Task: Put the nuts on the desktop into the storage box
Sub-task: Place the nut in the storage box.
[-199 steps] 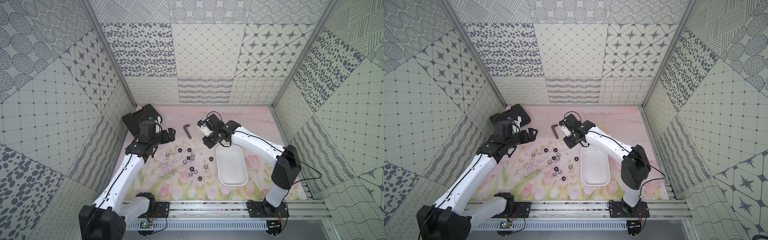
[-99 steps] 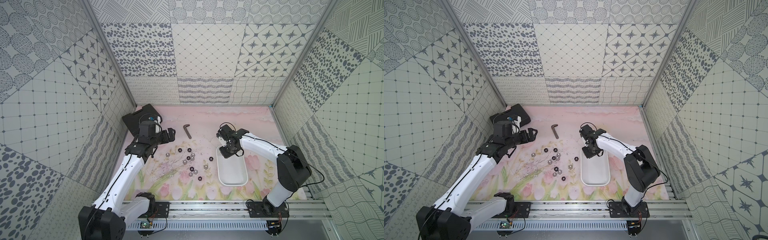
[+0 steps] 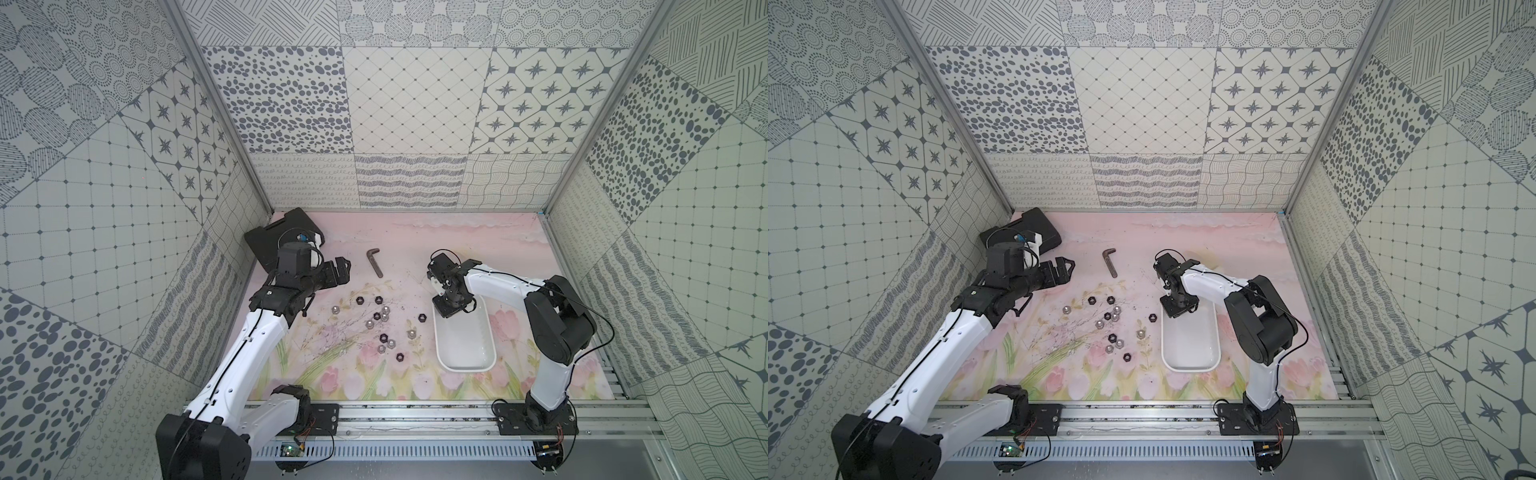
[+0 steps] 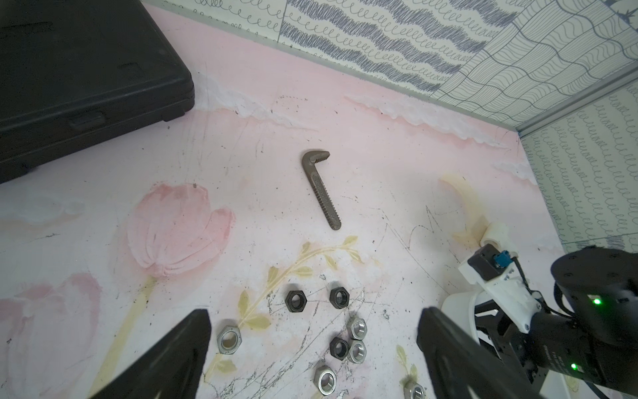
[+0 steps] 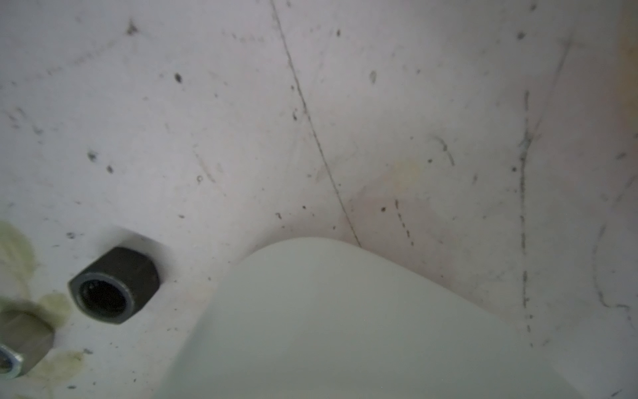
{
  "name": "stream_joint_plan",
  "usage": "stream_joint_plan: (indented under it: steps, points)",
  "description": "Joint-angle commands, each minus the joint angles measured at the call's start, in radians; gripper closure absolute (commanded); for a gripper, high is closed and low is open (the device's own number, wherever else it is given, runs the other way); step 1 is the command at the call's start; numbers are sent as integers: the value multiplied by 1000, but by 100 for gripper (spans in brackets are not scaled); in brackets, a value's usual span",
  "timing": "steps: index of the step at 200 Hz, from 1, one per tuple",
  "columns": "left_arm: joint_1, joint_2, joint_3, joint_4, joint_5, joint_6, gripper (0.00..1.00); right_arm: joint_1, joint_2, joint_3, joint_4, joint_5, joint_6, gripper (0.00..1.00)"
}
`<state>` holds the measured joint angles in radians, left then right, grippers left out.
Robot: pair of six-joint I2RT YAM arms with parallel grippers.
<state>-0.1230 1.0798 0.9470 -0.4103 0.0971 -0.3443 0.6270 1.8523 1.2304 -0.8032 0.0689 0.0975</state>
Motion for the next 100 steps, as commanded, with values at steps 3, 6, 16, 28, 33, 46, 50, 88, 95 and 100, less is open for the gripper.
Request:
stream_joint_plan:
  steps: [3,6,16,28,33,46,50,88,95,100]
  points:
    - [-2,-1,9,-10,7,1,1,5,10,33,30,-5,2,73]
    - [-1,0,9,-10,8,1,1,6,10,36,30,-7,3,73]
    - [-2,2,10,-10,9,1,1,7,11,42,30,-14,1,73]
    - [-4,3,9,-10,9,1,1,7,17,49,30,-17,1,70]
    - [-3,3,9,-10,10,2,1,7,20,52,30,-17,0,67]
    - [-2,2,8,-10,9,2,1,7,25,52,33,-19,0,61]
    - [-2,2,9,-10,10,2,1,7,25,53,33,-21,-1,57]
    - [-2,-2,9,-12,9,2,1,13,10,52,34,-8,2,35]
    - [-1,-2,8,-12,10,2,1,17,-6,50,34,-3,4,35]
    - [-2,-1,9,-12,11,2,1,19,-20,50,33,1,5,35]
